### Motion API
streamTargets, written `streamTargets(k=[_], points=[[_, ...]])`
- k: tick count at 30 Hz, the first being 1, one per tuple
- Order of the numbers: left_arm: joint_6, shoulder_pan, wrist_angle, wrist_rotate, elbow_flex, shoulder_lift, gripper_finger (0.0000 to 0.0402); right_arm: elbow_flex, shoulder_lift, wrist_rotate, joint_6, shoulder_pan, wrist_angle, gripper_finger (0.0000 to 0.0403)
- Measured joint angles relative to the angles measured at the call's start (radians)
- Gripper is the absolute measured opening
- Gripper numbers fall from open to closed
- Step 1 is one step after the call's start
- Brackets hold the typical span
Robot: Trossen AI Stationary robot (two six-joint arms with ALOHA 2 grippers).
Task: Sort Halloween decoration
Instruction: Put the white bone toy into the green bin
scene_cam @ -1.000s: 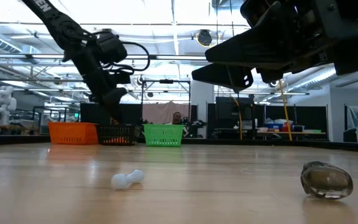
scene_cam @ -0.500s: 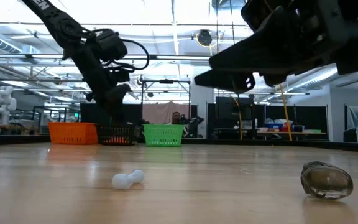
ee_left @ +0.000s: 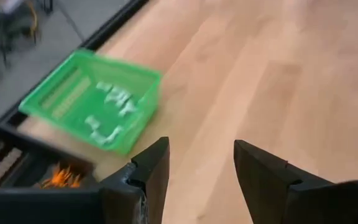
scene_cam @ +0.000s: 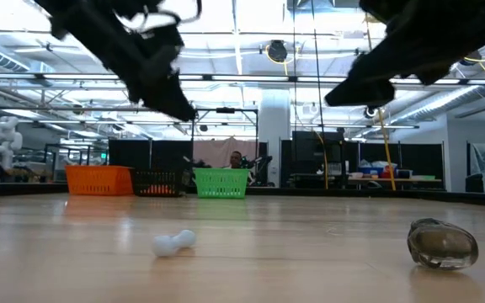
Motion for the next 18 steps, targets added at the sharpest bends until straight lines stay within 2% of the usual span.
streamTargets(k=[5,7,9,13,18], points=[[-0.030,-0.166,0.038,-0.170,0.000,0.003,0.0177,0.000,-0.055,0.000,0.068,0.048,-0.088,0.0215],[-0.031,-0.220,0.066,-0.203,0.000,0.003,0.0177,0.000,-0.068,0.000,0.088,0.070,-0.110,0.0208],[0.011,-0.273,0.111,-0.197,0.000,0.004,0.0177,0.001,-0.079,-0.008,0.116,0.095,-0.161,0.0201],[0.105,-0.360,0.242,-0.125,0.000,0.034,0.0177,0.046,-0.107,-0.057,0.234,0.141,-0.405,0.0189],[0.161,-0.410,0.413,-0.107,0.000,0.106,0.0177,0.130,-0.082,-0.074,0.371,0.206,-0.653,0.0181]])
